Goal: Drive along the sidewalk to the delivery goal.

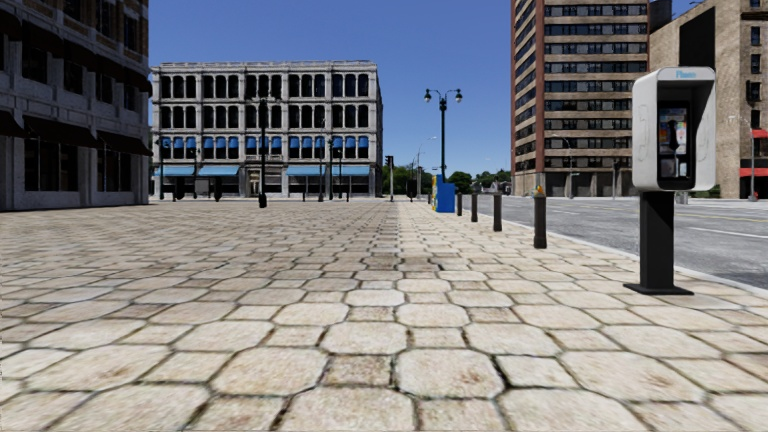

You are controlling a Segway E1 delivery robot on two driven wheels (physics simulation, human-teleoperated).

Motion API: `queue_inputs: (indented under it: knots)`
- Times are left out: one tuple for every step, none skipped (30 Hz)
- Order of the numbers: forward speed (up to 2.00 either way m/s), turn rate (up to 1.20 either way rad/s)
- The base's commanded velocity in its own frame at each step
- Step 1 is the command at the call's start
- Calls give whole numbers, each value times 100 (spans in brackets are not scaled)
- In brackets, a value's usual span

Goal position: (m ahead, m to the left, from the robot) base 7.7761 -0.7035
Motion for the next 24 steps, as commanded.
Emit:
queue_inputs:
  knots:
    - [200,0]
    - [200,0]
    - [200,0]
    - [200,0]
    - [200,0]
    - [200,0]
    - [200,0]
    - [200,0]
    - [200,-2]
    - [200,-2]
    - [200,-13]
    - [200,-19]
    - [200,-20]
    - [200,-21]
    - [200,-21]
    - [200,-23]
    - [200,-24]
    - [200,-24]
    - [200,-25]
    - [200,-27]
    - [200,-28]
    - [200,-28]
    - [200,-28]
    - [200,-28]
